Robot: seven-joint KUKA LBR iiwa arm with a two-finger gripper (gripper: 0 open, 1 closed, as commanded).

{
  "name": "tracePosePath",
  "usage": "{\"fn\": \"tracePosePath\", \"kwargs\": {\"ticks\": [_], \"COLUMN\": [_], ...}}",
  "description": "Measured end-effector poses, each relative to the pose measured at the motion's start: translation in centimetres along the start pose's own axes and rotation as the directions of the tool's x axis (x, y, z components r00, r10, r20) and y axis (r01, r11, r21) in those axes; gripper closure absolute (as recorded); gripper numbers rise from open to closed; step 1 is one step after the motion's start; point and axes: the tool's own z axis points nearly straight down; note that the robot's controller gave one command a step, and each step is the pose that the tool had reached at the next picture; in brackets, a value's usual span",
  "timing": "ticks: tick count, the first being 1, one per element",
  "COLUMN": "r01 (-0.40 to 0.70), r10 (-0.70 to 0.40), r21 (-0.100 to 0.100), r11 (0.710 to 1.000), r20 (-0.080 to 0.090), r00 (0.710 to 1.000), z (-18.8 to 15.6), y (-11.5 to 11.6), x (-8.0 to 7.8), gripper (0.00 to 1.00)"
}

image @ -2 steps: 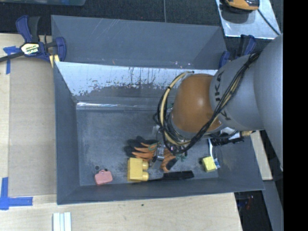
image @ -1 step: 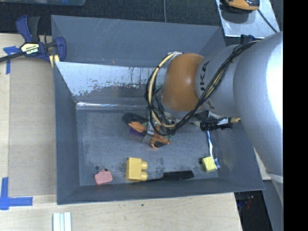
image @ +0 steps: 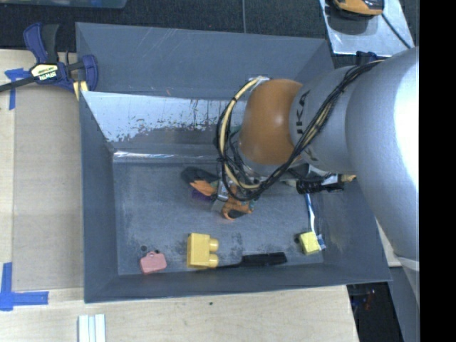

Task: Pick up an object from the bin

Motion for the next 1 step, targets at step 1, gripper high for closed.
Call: {"fn": "tracePosePath", "kwargs": {"ticks": [1], "r01": [0.001], "r10": [-0.001], "r21": [0.002], "r11": [1.000], "r20": [-0.005], "r00": [1.000], "z": [-2.77], "y": [-0.10], "x": [0.11], "gripper": [1.00]}}
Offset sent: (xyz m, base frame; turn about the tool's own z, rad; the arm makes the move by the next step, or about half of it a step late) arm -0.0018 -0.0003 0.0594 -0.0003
